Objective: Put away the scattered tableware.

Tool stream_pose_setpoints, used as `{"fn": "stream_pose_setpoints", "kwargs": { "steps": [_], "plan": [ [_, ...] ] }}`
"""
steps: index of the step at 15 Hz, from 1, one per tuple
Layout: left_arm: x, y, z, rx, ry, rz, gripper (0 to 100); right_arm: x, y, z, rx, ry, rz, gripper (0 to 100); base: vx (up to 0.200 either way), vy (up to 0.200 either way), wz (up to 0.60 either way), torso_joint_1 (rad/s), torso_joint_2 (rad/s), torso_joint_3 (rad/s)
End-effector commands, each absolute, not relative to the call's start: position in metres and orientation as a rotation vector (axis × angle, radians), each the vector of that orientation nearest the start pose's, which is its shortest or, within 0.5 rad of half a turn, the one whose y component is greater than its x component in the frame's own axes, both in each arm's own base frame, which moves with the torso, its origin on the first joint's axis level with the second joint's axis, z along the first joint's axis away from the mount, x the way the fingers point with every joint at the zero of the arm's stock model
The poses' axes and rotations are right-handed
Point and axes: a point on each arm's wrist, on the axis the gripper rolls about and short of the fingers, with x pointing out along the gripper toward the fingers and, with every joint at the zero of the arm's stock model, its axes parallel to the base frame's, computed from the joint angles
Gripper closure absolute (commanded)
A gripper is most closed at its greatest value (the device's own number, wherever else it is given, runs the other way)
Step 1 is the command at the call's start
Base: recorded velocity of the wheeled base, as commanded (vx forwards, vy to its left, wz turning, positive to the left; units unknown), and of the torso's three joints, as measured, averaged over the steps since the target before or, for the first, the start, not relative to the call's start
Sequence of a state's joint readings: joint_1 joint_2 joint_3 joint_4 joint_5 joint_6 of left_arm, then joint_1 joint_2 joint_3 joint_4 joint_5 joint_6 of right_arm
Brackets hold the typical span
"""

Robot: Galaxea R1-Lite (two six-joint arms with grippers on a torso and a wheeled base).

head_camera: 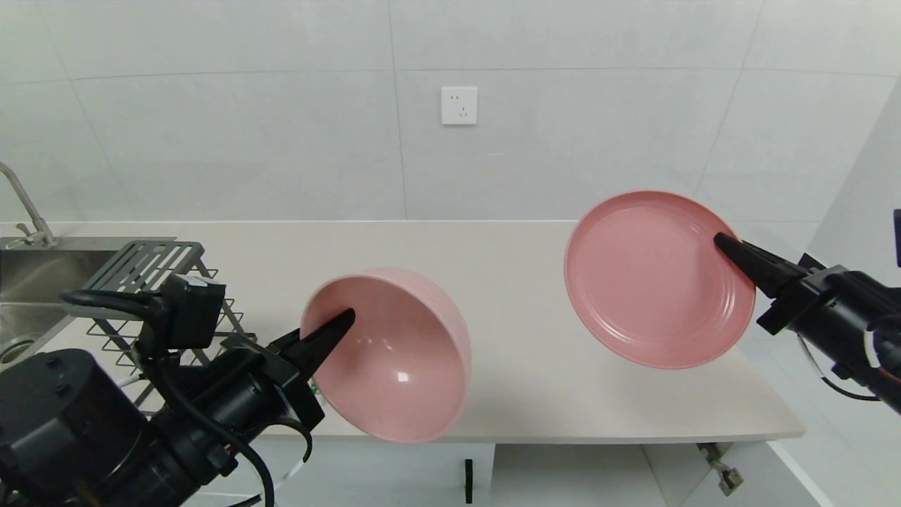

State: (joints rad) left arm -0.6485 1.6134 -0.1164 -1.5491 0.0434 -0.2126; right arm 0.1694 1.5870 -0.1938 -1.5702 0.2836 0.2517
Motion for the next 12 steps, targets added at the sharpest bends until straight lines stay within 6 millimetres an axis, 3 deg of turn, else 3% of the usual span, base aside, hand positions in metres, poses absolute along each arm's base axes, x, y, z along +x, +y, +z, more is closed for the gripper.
{"fn": "stream_pose_setpoints", "kwargs": {
  "steps": [1,4,9,12],
  "plan": [
    [0.173,-0.134,0.119,-0.178,0.064,-0.528,100,0.206,0.041,0.161,0.236,-0.128,0.472,100,0.000,0.000,0.00,0.000,0.00,0.000],
    [0.177,-0.135,0.106,-0.130,0.114,-0.500,100,0.208,0.040,0.162,0.236,-0.134,0.459,100,0.000,0.000,0.00,0.000,0.00,0.000],
    [0.192,-0.117,0.117,-0.114,0.043,-0.393,100,0.210,0.042,0.147,0.239,-0.066,0.456,100,0.000,0.000,0.00,0.000,0.00,0.000],
    [0.190,-0.112,0.127,-0.089,-0.006,-0.334,100,0.210,0.043,0.146,0.238,-0.058,0.456,100,0.000,0.000,0.00,0.000,0.00,0.000]
  ]
}}
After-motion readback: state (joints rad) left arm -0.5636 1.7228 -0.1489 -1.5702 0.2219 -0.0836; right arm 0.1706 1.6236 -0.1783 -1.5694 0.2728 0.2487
